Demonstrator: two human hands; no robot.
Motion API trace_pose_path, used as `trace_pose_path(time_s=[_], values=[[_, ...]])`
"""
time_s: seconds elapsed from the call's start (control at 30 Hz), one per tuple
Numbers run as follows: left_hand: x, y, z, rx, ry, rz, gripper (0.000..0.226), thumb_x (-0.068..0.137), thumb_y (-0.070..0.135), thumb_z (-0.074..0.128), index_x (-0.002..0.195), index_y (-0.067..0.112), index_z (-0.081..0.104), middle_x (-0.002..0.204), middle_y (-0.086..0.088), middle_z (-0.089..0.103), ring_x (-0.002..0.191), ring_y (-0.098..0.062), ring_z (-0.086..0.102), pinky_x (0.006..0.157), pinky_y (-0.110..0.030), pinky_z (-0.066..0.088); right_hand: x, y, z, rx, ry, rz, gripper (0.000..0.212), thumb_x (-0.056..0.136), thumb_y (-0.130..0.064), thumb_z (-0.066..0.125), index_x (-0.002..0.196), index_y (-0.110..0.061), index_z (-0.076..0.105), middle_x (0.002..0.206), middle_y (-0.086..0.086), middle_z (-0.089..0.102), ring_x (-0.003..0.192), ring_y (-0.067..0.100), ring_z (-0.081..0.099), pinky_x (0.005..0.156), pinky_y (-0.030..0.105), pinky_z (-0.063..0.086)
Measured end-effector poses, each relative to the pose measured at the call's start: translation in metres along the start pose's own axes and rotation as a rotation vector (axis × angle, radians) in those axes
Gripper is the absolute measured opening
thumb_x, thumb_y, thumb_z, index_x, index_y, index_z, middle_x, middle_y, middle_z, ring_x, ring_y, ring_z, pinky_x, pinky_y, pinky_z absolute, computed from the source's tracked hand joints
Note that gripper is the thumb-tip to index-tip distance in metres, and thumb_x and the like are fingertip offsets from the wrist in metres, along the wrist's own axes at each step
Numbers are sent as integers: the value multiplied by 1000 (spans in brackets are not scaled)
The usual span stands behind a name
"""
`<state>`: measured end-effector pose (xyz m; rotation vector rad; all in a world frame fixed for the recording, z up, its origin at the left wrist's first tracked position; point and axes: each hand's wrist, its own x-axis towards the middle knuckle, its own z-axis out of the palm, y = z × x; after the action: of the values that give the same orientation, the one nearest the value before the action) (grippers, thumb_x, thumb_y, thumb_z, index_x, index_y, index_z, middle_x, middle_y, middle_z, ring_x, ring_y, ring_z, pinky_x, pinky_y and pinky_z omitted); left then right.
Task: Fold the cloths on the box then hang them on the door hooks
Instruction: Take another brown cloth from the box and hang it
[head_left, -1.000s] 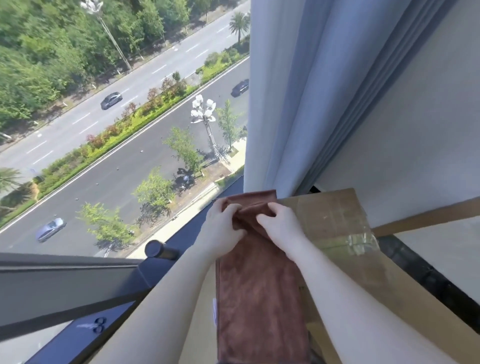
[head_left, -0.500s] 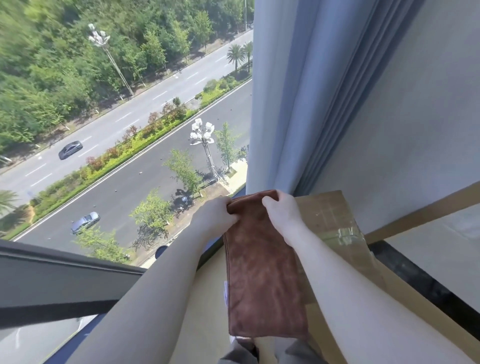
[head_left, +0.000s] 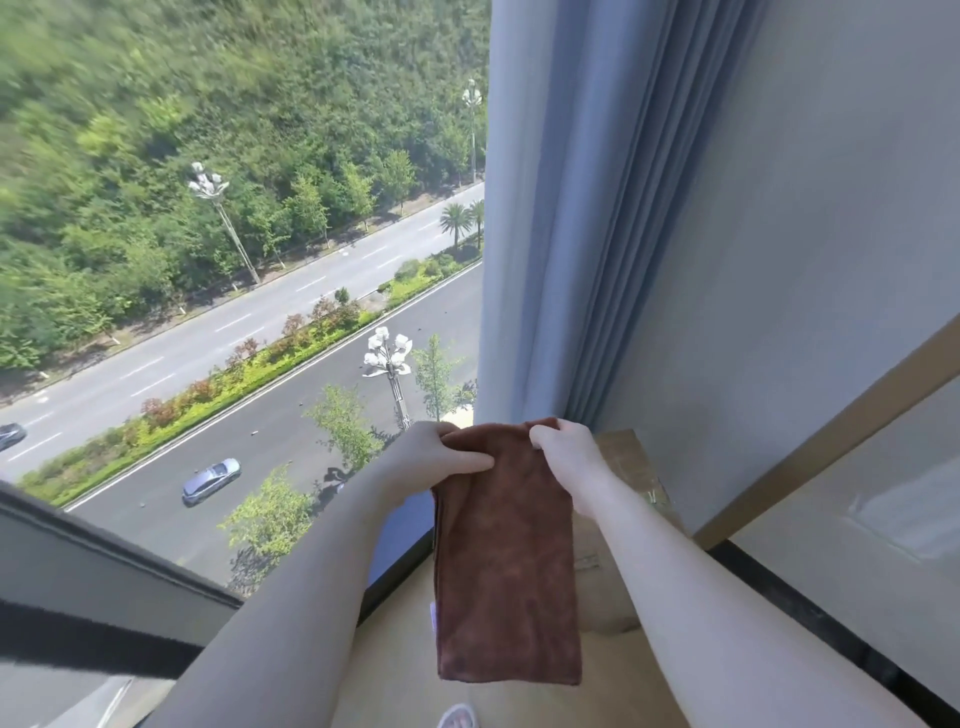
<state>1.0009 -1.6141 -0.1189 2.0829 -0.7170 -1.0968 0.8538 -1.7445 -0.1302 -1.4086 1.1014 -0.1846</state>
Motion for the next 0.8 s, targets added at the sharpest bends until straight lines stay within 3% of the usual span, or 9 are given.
trace_pose_path(time_s=[0.07, 0.23, 0.43, 0.53, 0.8], values=[[-13, 11, 5, -4, 15, -10, 25, 80, 40, 83, 97, 22, 77, 85, 7, 78, 72, -4, 74, 59, -18, 55, -11, -2, -10, 14, -38, -3, 19, 88, -12, 49, 72, -17, 57, 61, -2, 51, 54, 18, 46, 52, 24, 37], [-50, 30, 17, 6, 65, -17, 24, 80, 43, 82, 96, 25, 80, 84, 7, 80, 76, -9, 76, 72, -25, 60, -38, -8, -38, 2, -105, -63, 19, 87, -12, 50, 69, -18, 55, 65, 1, 53, 58, 19, 48, 54, 25, 37], [-108, 33, 30, -139, 90, 18, 31, 79, 40, 84, 100, 17, 79, 97, -6, 80, 91, -26, 77, 94, -47, 59, -68, -13, -48, 26, -225, -126, 11, 79, -16, 51, 82, -16, 62, 70, 6, 56, 62, 22, 52, 59, 26, 41], [-141, 30, 34, -190, 140, 19, 24, 84, 36, 83, 99, 18, 79, 99, -7, 79, 93, -27, 77, 94, -48, 60, -81, -15, -43, -7, -304, -138, 25, 66, -23, 52, 87, -19, 65, 75, 8, 57, 69, 25, 55, 65, 32, 44], [-231, 7, 25, -273, 369, 34, 23, 86, 35, 81, 106, 28, 74, 104, -4, 78, 91, -22, 77, 86, -44, 63, -134, -30, -6, -101, -421, -212, 11, 69, -19, 55, 79, -18, 60, 77, 11, 55, 71, 25, 51, 67, 33, 39]])
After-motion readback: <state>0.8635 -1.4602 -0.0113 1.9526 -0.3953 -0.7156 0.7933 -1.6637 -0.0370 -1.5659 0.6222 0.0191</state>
